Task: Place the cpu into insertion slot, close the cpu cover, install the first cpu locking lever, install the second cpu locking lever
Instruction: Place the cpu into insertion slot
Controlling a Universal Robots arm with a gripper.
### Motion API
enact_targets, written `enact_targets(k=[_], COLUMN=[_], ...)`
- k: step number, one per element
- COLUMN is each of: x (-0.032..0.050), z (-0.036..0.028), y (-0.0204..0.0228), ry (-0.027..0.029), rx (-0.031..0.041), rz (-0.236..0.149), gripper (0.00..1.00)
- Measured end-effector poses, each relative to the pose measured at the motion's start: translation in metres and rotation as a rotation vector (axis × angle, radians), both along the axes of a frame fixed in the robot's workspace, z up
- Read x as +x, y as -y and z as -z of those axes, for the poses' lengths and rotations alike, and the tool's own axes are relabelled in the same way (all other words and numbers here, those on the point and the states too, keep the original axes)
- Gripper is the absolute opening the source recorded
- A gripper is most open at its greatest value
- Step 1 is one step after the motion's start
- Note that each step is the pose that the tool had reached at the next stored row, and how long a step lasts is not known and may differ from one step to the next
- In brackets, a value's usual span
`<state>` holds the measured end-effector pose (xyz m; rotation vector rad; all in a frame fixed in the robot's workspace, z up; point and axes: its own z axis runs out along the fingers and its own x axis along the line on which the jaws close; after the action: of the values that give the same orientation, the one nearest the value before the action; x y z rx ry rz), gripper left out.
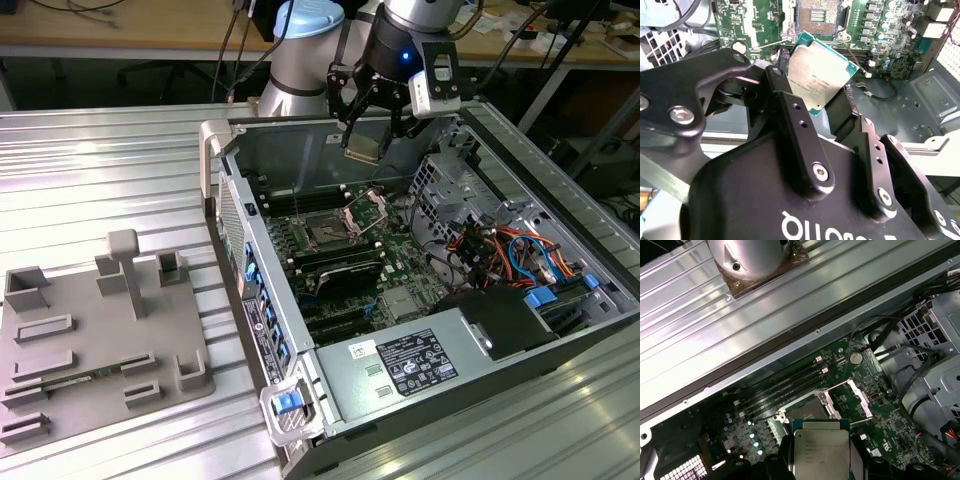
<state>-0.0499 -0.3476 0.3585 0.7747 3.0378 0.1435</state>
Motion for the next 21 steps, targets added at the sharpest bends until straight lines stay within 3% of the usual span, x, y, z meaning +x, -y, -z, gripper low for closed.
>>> enact_targets(k=[9,11,21], x=[-0.0017,-0.0026,-0.0045], z=[0.0023,0.0035,0.0061], y=[0.0,0.0,0.0], ry=[-0.001,-0.0014,-0.0015], rx=[0.0,0.0,0.0], rz=[0.052,0.08,0.151], gripper=[0.55,0.55,0.55])
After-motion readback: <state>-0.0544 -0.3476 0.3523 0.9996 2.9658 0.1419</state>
